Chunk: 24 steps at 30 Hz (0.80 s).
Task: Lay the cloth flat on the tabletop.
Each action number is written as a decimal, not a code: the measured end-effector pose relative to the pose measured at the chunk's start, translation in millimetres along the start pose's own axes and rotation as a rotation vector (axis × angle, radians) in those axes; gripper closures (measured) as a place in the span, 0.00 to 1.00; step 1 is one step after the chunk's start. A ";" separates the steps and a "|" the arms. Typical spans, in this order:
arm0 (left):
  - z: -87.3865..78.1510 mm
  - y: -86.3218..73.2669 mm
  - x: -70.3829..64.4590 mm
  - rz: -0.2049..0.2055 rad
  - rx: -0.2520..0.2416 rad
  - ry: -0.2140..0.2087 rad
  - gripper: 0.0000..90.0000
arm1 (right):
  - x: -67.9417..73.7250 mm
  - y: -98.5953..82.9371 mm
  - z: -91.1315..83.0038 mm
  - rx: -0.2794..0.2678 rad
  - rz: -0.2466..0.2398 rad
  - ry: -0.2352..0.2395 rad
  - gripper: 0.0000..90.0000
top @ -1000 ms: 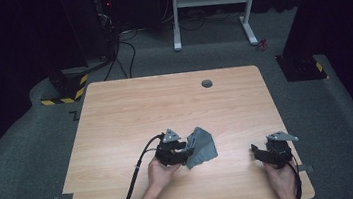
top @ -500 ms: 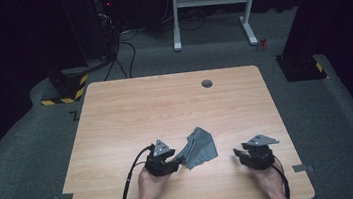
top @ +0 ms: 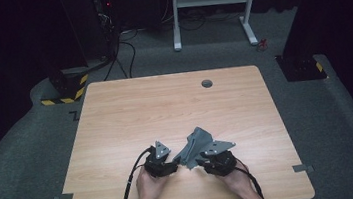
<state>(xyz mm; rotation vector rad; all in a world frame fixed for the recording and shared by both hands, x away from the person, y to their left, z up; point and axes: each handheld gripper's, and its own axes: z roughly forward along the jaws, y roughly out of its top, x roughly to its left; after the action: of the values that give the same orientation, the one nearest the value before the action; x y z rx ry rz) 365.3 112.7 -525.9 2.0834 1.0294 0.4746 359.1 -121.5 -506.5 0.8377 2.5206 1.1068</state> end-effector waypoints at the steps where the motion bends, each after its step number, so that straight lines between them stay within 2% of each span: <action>1: 0.0 0.0 0.2 -0.004 0.001 -0.001 0.46 | 1.4 1.3 3.8 0.007 0.001 0.003 0.75; 4: 0.2 0.0 0.2 -0.004 0.001 0.004 0.45 | 3.0 2.5 12.4 0.047 -0.018 0.002 0.81; 7: 0.2 0.0 -0.7 -0.007 -0.001 0.011 0.44 | 1.5 -1.0 13.7 0.065 -0.023 0.004 0.98; 12: 0.3 -0.1 -0.7 -0.009 -0.002 0.011 0.44 | -2.5 -8.8 3.3 0.073 -0.029 -0.011 1.00; 15: 0.1 -0.1 -0.7 -0.010 0.000 0.011 0.44 | -8.8 -17.7 -10.5 0.054 0.012 -0.006 1.00; 17: 0.1 -0.1 -0.7 -0.011 0.000 0.011 0.44 | -14.5 -24.1 -22.0 0.045 0.031 -0.019 1.00; 21: -0.1 -0.3 -0.6 -0.020 0.000 0.016 0.44 | -30.6 -37.7 -45.4 0.022 0.075 -0.076 1.00; 22: -0.1 -0.3 -0.6 -0.020 0.000 0.016 0.44 | -30.6 -37.7 -45.4 0.022 0.075 -0.076 1.00; 23: -0.1 -0.3 -0.6 -0.021 0.000 0.017 0.44 | -40.6 -45.4 -55.0 0.019 0.112 -0.111 1.00; 24: 0.0 -0.4 -0.6 -0.022 0.000 0.017 0.44 | -43.7 -47.7 -57.0 0.020 0.118 -0.120 1.00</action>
<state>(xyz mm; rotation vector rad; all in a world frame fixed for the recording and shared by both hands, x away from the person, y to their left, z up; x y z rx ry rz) 364.7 112.4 -526.2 2.0689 1.0613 0.4827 349.4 -207.1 -502.8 1.0386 2.4143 1.0340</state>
